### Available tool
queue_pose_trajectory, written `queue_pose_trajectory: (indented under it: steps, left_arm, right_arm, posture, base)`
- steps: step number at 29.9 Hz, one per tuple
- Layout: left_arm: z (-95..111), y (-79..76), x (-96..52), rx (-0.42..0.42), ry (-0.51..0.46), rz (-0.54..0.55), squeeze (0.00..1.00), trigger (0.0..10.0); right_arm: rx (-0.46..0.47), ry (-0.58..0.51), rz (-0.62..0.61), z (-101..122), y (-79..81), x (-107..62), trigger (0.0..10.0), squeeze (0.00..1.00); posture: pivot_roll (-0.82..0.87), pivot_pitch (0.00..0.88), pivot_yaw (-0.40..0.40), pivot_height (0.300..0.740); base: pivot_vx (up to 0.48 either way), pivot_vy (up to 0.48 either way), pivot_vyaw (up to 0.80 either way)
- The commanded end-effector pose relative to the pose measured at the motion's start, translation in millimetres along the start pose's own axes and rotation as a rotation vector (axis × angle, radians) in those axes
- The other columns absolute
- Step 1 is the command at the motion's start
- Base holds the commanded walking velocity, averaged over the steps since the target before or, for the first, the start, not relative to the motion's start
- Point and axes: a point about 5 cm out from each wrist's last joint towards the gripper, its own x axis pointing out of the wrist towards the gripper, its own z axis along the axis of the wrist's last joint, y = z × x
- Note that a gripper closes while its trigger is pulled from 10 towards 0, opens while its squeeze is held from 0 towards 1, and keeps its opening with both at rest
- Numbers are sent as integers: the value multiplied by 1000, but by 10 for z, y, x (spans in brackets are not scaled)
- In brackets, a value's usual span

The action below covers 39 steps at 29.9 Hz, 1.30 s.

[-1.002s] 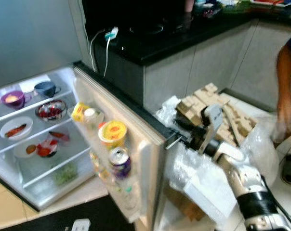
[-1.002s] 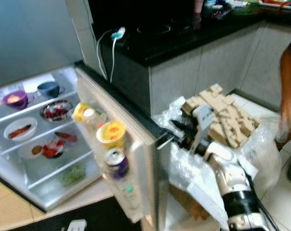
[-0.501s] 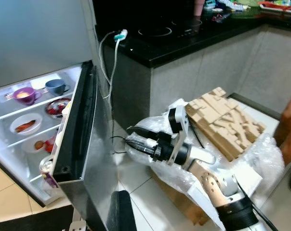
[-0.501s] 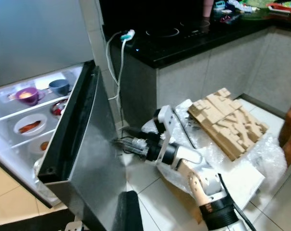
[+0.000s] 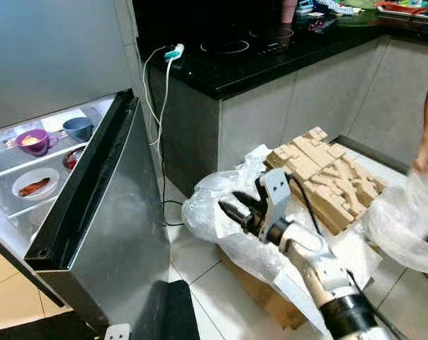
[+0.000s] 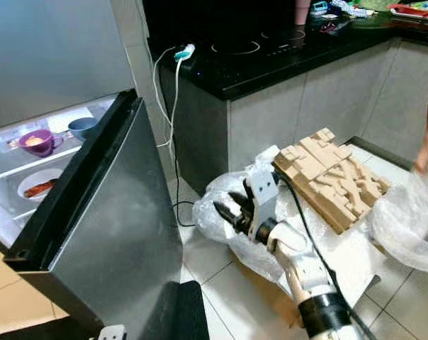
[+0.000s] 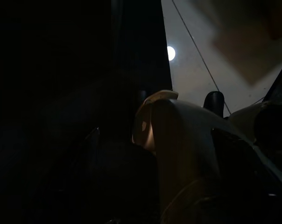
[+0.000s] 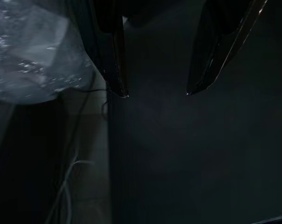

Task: Restocking fridge

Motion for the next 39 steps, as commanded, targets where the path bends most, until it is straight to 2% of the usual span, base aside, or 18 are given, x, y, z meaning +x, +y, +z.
queue_pose_trajectory:
  steps: [1, 20, 39]
  left_arm:
    - [-48, -22, -1, 3, 22, -7, 0, 10000]
    - [-54, -10, -6, 10, 28, -8, 0, 10000]
    - [-35, -31, 4, 12, 24, -14, 0, 10000]
  right_arm:
    - [7, 5, 21, -20, 36, 18, 10000, 0]
    - [11, 54, 72, -199, 87, -23, 10000, 0]
    - [-4, 52, 96, -169, 85, -32, 10000, 0]
  posture:
    - [-75, 0, 27, 740]
    - [-79, 0, 32, 740]
    - [-81, 0, 29, 740]
  base:
    - [0, 0, 775]
    - [0, 0, 775]
    - [0, 0, 773]
